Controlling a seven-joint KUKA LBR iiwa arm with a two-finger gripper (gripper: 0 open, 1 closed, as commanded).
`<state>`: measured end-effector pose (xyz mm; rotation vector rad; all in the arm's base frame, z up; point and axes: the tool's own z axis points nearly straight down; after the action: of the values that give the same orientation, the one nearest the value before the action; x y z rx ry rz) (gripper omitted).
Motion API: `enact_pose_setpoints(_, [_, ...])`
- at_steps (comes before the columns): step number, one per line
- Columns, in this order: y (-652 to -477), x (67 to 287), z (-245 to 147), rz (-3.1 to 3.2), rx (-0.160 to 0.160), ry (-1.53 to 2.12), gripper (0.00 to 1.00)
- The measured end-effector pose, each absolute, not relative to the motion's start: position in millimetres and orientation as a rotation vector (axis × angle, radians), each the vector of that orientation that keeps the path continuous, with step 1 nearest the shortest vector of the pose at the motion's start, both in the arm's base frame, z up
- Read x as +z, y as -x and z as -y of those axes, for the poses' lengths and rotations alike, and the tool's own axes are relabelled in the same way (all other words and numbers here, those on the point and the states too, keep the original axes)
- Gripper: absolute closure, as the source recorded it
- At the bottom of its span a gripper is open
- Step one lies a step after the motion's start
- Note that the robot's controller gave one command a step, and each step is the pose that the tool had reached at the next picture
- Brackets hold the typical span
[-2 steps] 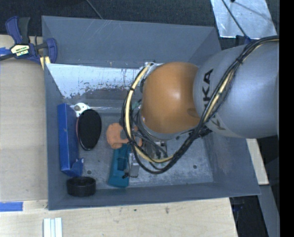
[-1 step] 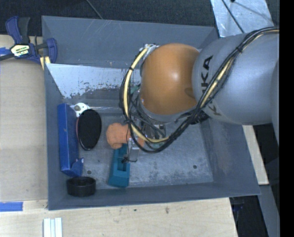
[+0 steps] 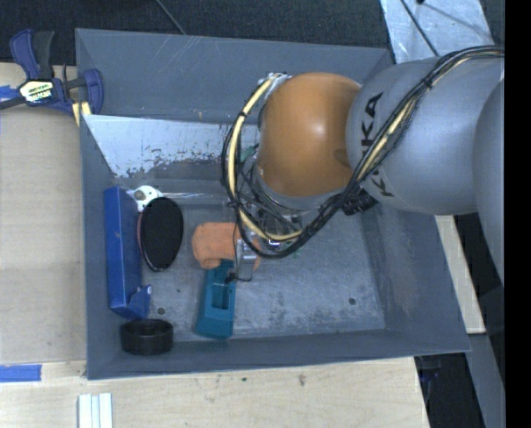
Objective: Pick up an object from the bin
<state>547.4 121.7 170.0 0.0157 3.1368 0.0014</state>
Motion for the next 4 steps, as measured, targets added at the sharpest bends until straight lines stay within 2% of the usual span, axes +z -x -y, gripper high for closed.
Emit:
enact_pose_setpoints(1, [-590.0, 139, -127, -3.131, 0.003, -0.169, 0.00])
enact_pose_setpoints(2, [-600.8, 116, -115, -3.137, 0.004, -0.122, 0.00])
enact_pose_setpoints(3, [-588.7, 77, -127, -3.159, -0.003, -0.189, 1.00])
enact_pose_setpoints(4, [-588.7, 77, -127, -3.159, -0.003, -0.189, 1.00])
